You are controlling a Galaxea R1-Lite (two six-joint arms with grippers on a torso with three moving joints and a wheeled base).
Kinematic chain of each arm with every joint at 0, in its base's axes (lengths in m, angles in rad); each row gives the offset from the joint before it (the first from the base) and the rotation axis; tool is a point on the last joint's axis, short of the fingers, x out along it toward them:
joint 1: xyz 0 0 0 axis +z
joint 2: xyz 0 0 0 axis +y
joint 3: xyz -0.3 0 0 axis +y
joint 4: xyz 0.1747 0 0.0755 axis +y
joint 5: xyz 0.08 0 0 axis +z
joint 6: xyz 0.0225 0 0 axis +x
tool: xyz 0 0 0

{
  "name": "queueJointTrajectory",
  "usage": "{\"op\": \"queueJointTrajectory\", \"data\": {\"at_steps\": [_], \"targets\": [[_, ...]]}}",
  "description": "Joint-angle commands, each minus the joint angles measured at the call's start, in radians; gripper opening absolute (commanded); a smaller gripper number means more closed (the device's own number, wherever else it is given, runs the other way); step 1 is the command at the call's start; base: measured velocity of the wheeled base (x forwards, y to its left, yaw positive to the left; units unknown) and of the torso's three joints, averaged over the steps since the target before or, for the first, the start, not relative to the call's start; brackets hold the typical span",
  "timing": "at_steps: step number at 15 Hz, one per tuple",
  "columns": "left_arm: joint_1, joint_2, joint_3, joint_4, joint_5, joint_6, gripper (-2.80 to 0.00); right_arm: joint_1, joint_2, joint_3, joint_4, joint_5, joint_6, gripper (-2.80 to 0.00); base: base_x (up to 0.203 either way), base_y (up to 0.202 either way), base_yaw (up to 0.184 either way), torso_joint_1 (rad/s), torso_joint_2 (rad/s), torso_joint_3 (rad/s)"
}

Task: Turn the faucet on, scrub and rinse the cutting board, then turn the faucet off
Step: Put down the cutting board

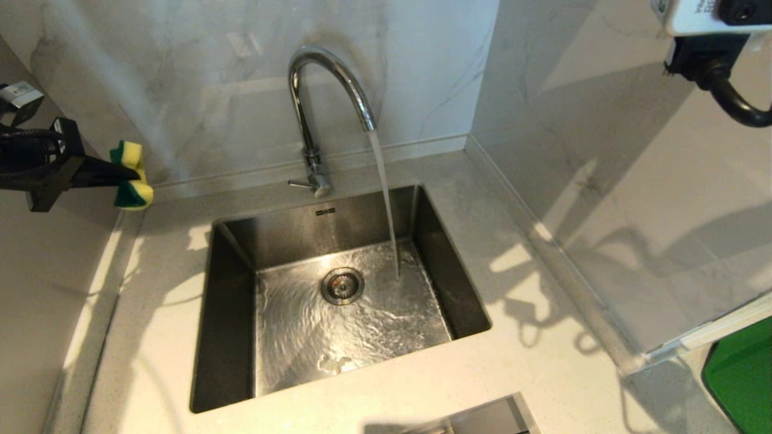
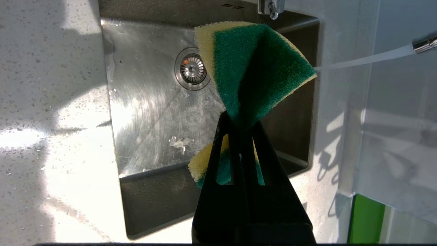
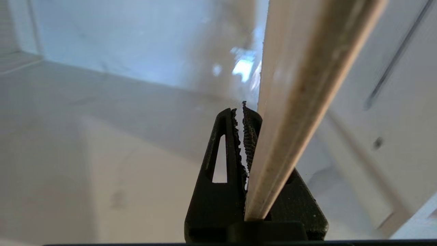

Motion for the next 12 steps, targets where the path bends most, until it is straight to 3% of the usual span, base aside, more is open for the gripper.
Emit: {"op": "queueJointTrajectory", "data": {"at_steps": [1, 7, 12], "targets": [[0.0, 0.005, 0.0, 0.003, -0.003, -0.003, -2.8, 0.073, -0.021, 0.052, -0.006, -0.073, 0.045, -2.8, 0.0, 0.0, 0.0, 0.0, 0.0, 0.0], [0.0, 0.007, 0.007, 0.003, 0.001, -0.003, -2.8, 0.256, -0.042, 0.293, -0.283, -0.366, 0.081, -2.8, 0.0, 0.0, 0.0, 0.0, 0.0, 0.0], [-0.001, 0.014, 0.006, 0.003, -0.001, -0.003, -2.8, 0.281, -0.115, 0.442, -0.298, -0.47, 0.044, -2.8, 0.0, 0.0, 0.0, 0.0, 0.0, 0.0]]}}
